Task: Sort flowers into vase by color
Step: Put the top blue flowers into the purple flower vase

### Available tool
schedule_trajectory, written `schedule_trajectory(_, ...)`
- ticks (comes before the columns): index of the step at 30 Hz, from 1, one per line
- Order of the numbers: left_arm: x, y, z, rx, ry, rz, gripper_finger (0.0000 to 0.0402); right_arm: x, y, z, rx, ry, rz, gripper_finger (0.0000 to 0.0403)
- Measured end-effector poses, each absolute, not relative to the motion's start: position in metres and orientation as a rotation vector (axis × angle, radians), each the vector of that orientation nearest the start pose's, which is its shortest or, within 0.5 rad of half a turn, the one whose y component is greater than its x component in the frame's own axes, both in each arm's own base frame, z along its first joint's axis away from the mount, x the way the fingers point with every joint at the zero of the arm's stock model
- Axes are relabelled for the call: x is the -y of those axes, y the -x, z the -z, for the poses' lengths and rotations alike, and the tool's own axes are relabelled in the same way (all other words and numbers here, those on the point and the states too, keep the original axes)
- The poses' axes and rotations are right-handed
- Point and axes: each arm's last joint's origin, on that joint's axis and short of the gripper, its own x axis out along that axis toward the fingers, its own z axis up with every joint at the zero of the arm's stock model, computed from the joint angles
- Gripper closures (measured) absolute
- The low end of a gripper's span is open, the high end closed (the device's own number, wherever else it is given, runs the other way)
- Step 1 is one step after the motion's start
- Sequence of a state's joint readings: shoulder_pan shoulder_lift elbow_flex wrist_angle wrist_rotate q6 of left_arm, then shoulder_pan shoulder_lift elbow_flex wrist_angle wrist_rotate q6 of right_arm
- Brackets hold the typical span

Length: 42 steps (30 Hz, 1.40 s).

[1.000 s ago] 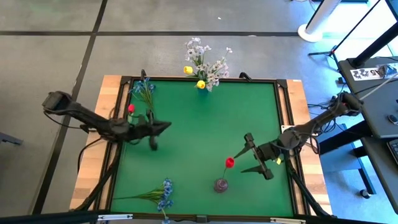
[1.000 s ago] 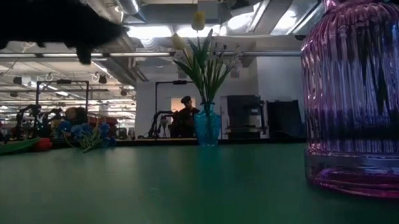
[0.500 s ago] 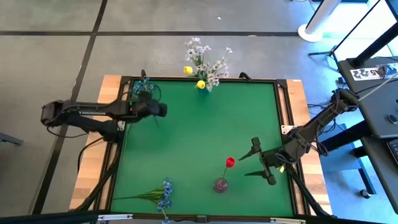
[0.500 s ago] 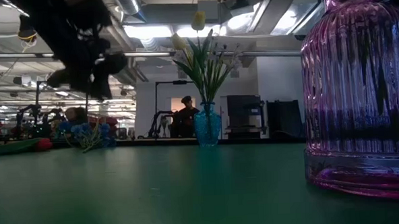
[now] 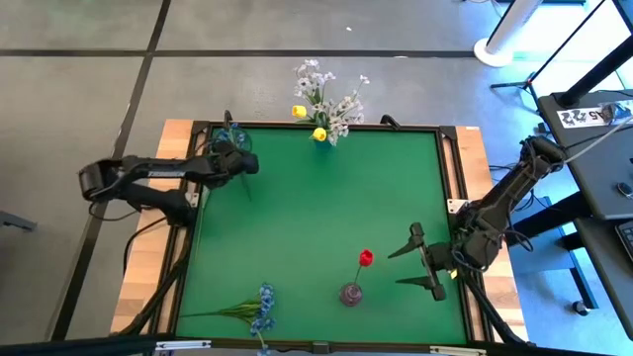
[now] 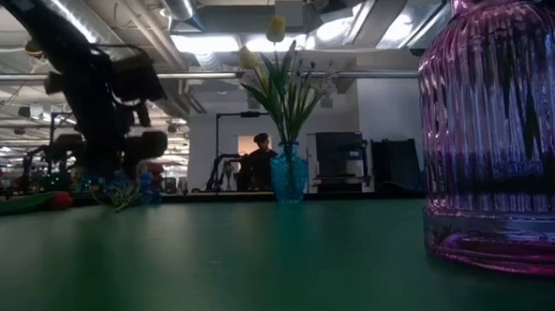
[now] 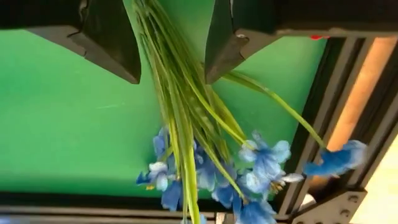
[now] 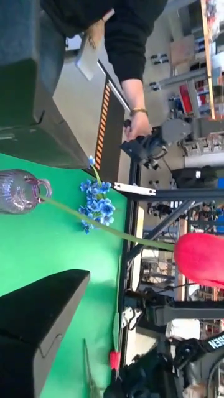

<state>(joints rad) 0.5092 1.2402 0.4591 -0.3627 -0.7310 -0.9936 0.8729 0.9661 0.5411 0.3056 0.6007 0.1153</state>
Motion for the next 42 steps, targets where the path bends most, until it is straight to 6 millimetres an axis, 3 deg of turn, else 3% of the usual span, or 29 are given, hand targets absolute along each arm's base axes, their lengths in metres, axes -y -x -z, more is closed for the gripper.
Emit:
schedule_trajectory(9,-0.123,-0.165,-0.107,-0.633,0.645,-1.603,0.026,-0.149,-0.147,-0.263,-0.107,-0.051,-0.242,0.0125)
schedule_trajectory(13,-0.124,-0.171,-0.097,-0.635,0.638,-1.599,0.0307,-0.149,-0.147,-0.263,-0.109,-0.071,-0.243,0.0125)
schedule_trajectory(16,-0.112,-0.179,-0.098,-0.613,0.612,-1.558,0.0359,-0.149,-0.147,-0.263,-0.11,-0.073,-0.244,0.0125)
schedule_trajectory(18,-0.099,-0.19,-0.104,-0.589,0.629,-1.449,0.0386,-0.149,-0.147,-0.263,-0.111,-0.077,-0.243,0.0125)
schedule_trajectory(21,-0.075,-0.204,-0.122,-0.526,0.595,-1.315,0.0388,-0.148,-0.147,-0.262,-0.122,-0.084,-0.242,0.0125)
schedule_trajectory(28,-0.002,-0.226,-0.206,-0.153,0.436,-0.932,0.0389,-0.147,-0.147,-0.261,-0.126,-0.083,-0.206,0.0125)
schedule_trajectory(32,0.04,-0.232,-0.243,0.009,0.322,-0.59,0.039,-0.14,-0.154,-0.256,-0.123,-0.015,0.004,0.0125)
schedule_trajectory(36,0.059,-0.244,-0.251,0.119,0.252,-0.346,0.039,-0.124,-0.176,-0.247,-0.152,-0.011,0.169,0.0125)
schedule_trajectory(42,0.066,-0.278,-0.223,0.268,0.217,-0.075,0.0386,-0.101,-0.225,-0.231,-0.131,-0.15,0.117,0.0125)
